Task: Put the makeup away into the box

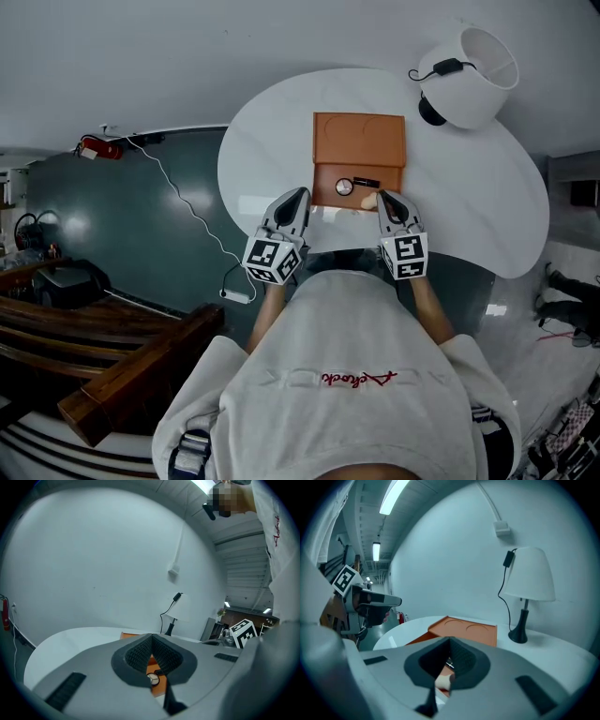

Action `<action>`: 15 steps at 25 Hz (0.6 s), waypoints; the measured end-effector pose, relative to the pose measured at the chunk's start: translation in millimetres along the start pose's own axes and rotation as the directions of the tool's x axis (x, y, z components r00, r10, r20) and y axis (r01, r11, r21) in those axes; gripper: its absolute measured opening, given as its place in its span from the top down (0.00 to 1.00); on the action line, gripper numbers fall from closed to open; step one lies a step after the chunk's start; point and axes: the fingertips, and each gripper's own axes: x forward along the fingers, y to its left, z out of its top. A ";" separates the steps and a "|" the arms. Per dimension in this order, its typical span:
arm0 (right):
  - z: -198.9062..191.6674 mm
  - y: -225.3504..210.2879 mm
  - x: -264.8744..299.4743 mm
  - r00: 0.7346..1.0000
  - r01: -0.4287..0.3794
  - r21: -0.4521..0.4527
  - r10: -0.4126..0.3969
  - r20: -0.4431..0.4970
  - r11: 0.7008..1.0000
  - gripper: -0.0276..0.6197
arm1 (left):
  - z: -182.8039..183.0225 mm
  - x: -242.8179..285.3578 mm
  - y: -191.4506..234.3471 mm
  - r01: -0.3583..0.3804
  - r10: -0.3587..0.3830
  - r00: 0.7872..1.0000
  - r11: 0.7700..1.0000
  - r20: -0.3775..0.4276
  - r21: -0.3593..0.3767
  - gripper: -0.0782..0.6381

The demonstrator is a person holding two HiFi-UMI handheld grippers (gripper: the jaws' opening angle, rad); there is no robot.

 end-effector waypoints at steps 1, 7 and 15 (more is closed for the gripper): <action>6.7 0.1 -1.3 1.000 -0.002 -0.003 0.002 0.011 1.000 0.93 | 3.5 0.7 -1.3 0.004 -0.004 1.000 1.000 0.006 0.005 0.88; 60.4 -0.3 -6.9 0.992 -0.028 -0.010 0.029 0.123 1.000 0.93 | 32.1 5.5 -9.0 0.022 -0.025 0.998 0.999 0.062 0.044 0.88; 106.6 -4.1 -11.3 0.976 -0.019 -0.043 0.027 0.214 0.999 0.93 | 62.8 5.1 -17.8 0.026 -0.037 0.992 0.996 0.124 0.088 0.88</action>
